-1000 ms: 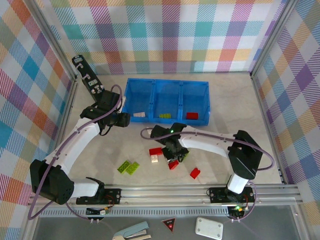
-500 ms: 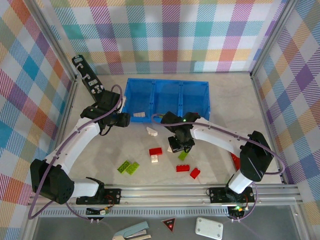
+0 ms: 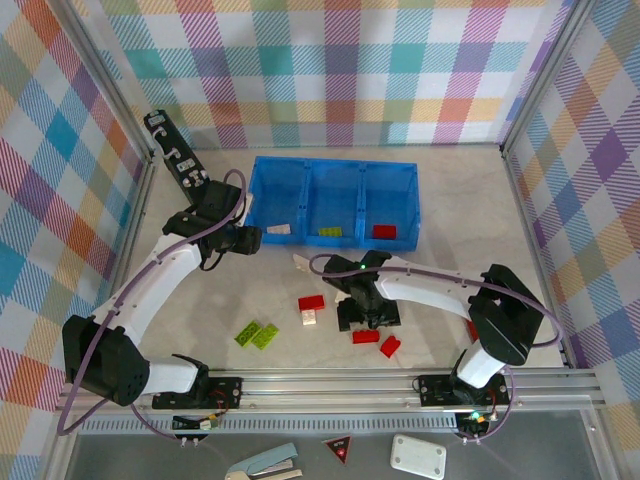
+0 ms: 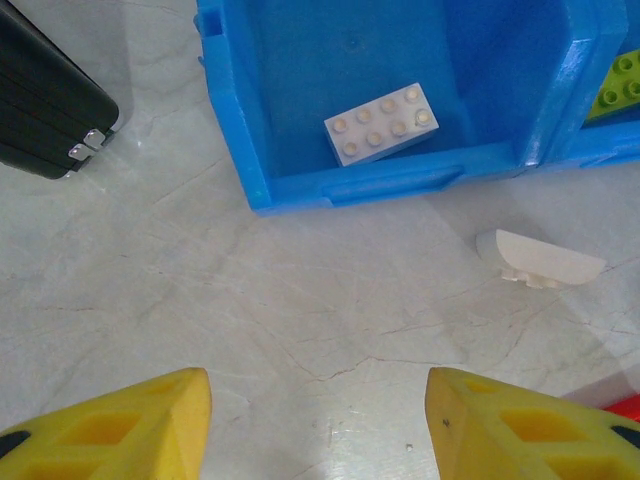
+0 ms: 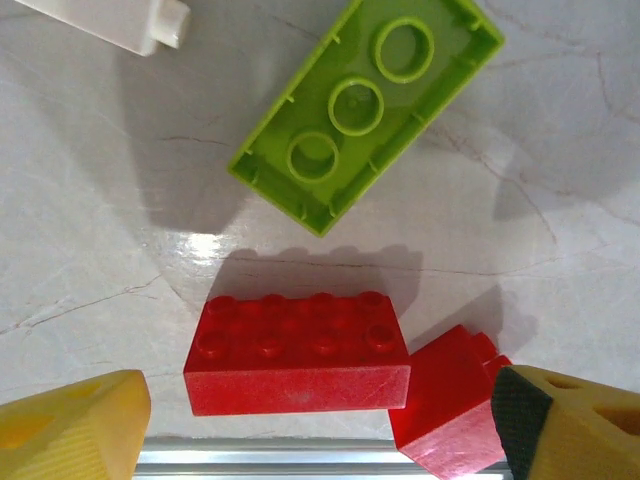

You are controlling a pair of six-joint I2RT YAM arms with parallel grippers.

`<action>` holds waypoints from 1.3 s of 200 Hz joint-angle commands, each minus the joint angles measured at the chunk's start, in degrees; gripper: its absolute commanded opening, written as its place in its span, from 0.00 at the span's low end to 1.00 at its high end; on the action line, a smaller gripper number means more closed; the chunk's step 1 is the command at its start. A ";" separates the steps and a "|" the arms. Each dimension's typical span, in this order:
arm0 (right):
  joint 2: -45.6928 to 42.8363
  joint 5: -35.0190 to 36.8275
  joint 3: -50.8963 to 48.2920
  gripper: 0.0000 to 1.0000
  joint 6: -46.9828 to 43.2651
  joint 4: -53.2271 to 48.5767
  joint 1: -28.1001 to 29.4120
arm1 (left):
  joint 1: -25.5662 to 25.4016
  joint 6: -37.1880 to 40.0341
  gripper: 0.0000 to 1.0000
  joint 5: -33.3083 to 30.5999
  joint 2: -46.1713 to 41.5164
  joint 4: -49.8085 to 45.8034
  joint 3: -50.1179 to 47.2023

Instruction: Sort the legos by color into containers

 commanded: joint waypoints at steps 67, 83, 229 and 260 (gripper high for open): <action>-0.53 -2.01 -4.84 0.84 7.05 5.70 1.12 | 0.50 0.84 0.59 0.72 -0.19 0.62 -0.03; -0.27 -2.10 -5.16 0.83 7.07 5.76 1.16 | 0.50 0.72 0.59 0.82 -0.18 0.62 -0.08; -0.67 -0.42 -1.86 0.63 4.38 1.81 1.98 | 0.50 0.79 0.59 0.74 -0.51 0.53 -0.12; -2.26 1.13 1.01 0.63 2.64 -1.41 1.30 | 0.50 0.79 0.59 0.56 -0.61 0.53 -0.13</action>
